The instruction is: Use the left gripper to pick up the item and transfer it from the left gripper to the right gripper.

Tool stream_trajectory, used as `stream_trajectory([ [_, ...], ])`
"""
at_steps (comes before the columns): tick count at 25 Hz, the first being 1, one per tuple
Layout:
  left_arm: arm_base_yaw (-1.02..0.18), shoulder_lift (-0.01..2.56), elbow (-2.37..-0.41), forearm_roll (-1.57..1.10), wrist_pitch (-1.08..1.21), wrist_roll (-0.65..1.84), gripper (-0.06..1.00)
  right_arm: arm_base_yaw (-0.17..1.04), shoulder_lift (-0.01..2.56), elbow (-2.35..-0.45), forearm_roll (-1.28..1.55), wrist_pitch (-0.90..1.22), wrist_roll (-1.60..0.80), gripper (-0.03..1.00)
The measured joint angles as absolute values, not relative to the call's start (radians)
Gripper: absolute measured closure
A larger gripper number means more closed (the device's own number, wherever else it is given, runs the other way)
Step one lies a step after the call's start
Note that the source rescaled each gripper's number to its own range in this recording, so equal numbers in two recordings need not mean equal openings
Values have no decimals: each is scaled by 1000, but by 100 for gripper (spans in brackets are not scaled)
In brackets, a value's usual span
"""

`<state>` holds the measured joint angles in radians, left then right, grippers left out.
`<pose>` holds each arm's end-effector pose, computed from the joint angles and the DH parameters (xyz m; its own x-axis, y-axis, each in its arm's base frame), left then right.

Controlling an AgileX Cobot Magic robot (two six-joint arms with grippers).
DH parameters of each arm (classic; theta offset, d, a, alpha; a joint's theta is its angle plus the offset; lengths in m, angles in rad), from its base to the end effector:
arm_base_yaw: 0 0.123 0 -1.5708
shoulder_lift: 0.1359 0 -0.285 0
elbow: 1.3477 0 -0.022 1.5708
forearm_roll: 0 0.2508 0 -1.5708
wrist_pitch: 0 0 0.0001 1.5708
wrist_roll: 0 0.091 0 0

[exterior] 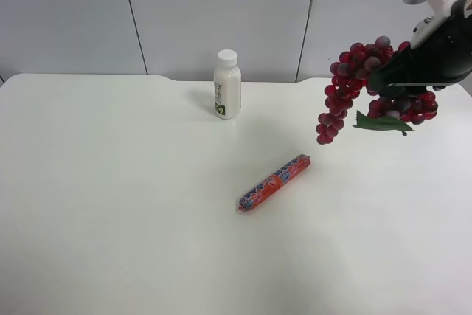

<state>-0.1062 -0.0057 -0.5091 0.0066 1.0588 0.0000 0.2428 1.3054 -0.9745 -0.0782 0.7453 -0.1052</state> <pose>-0.0066 0.0012 0.2799 -0.4383 0.0500 -0.8975 0.1023 0.9947 0.0054 0.2553 0.0583 0.2905 -0.7652 -0.3562 -0.5364 -0.3402 0.9309 -0.1329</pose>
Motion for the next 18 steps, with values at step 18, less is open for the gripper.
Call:
stream_trajectory([
  [18, -106, -6, -509, 7, 1059, 0, -6, -2, 1326, -979, -68, 682, -99, 97],
])
